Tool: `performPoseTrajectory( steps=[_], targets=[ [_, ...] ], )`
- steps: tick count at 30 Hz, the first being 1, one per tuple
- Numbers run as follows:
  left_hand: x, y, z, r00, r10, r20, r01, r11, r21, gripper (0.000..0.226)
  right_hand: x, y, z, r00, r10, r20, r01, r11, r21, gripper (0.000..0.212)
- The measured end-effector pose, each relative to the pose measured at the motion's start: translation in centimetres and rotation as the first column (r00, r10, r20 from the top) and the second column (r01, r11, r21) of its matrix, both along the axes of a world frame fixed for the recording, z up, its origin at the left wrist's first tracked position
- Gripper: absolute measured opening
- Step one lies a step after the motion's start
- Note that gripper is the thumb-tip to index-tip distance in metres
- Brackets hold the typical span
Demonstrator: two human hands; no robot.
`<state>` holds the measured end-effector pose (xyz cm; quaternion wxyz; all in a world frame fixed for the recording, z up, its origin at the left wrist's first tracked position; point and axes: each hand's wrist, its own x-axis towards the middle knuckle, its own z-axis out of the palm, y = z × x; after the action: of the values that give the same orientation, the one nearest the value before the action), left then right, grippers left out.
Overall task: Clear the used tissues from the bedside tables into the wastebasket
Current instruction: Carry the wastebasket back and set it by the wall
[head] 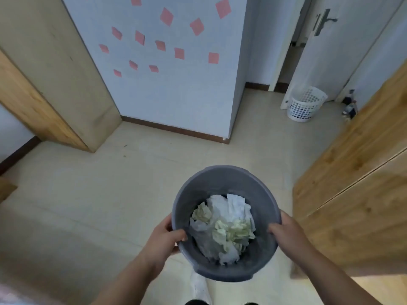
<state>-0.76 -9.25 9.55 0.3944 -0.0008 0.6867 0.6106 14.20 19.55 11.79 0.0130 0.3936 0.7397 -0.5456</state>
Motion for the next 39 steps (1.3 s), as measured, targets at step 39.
performPoseTrajectory(
  steps=[39],
  targets=[
    [-76.6,27.5,-12.2,0.979,0.063,0.193,-0.025,0.981,-0.195,0.047,-77.8,27.3,-13.2,0.971,0.017,0.238,-0.002,0.998,-0.065,0.026]
  ],
)
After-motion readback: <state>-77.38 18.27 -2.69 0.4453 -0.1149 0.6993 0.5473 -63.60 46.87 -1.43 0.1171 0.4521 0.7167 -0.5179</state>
